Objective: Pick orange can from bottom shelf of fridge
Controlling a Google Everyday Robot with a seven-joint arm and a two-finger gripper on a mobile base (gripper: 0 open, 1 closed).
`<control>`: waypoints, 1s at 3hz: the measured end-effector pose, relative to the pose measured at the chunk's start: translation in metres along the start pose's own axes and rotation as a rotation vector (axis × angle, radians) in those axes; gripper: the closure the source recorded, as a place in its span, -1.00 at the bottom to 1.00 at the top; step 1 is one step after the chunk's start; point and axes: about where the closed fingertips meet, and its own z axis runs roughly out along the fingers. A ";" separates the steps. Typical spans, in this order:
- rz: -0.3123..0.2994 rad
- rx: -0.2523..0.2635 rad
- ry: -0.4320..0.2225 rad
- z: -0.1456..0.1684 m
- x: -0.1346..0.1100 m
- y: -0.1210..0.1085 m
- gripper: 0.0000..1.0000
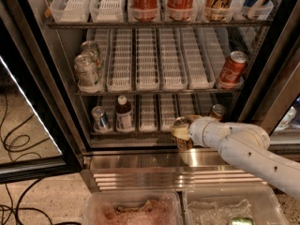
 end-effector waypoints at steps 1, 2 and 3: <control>-0.031 -0.013 0.044 -0.021 0.000 0.015 1.00; -0.042 0.015 0.055 -0.046 0.003 0.015 1.00; -0.050 0.069 0.035 -0.075 0.004 0.008 1.00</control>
Offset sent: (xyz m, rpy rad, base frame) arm -0.0702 -0.0269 0.0358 -0.0905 0.0054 -0.0308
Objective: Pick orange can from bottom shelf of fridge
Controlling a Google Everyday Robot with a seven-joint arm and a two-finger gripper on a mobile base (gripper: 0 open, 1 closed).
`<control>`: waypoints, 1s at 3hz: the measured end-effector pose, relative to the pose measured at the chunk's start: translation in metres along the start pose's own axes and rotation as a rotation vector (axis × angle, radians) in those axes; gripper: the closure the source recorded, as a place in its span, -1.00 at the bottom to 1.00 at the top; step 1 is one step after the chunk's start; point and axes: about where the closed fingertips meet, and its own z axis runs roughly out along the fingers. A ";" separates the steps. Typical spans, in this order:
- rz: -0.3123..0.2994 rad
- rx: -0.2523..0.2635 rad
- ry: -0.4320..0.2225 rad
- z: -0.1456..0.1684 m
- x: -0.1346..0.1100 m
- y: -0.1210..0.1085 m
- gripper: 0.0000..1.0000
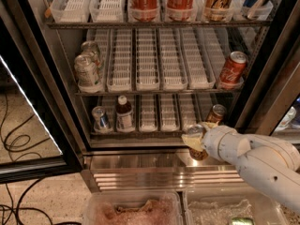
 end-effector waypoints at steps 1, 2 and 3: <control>-0.018 0.063 -0.029 -0.032 -0.004 -0.010 1.00; -0.056 0.114 -0.056 -0.062 -0.015 -0.014 1.00; -0.056 0.114 -0.056 -0.062 -0.015 -0.014 1.00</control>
Offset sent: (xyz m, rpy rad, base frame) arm -0.0485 -0.0025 0.0453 -0.0982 -0.1842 -0.1021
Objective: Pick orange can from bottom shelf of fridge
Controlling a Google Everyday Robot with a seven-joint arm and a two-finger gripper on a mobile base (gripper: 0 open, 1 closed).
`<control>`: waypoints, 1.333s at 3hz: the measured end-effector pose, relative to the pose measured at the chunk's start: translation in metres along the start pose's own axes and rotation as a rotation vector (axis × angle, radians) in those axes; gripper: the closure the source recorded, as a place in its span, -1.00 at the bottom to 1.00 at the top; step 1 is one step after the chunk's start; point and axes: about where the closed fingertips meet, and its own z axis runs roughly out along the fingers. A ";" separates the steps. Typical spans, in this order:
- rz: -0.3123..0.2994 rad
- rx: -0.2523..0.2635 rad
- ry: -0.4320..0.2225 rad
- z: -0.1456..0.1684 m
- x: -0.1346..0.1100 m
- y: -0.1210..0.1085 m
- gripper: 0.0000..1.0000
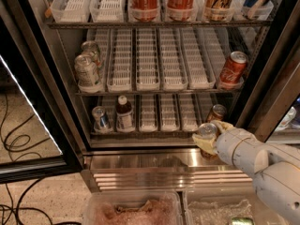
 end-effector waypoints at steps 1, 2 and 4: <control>-0.016 -0.039 -0.003 0.014 -0.002 0.014 1.00; -0.082 -0.166 -0.053 0.052 -0.019 0.072 1.00; -0.077 -0.355 -0.137 0.073 -0.049 0.133 1.00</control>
Offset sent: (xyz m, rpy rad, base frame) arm 0.0079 0.0764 0.0166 0.0341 0.0163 0.4593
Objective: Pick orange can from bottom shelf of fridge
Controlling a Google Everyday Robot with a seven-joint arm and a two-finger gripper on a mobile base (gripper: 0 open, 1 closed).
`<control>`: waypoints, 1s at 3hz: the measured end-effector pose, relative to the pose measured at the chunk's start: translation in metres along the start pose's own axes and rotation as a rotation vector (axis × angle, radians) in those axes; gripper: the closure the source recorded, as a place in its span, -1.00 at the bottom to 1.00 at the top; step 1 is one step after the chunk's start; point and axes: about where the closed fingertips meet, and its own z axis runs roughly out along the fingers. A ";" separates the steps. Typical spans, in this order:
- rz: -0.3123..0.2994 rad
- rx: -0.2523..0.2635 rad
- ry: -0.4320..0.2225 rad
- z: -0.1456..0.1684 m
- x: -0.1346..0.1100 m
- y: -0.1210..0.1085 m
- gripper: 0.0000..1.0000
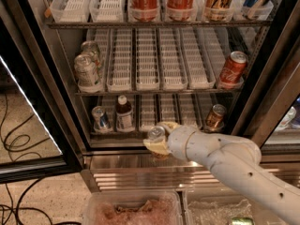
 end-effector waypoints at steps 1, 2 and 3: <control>0.001 -0.030 -0.024 -0.007 -0.007 0.002 1.00; 0.001 -0.030 -0.024 -0.007 -0.007 0.002 1.00; -0.020 -0.087 -0.034 -0.007 -0.009 0.009 1.00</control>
Offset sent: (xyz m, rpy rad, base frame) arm -0.0039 -0.0035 0.0099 0.0308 0.0009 0.0215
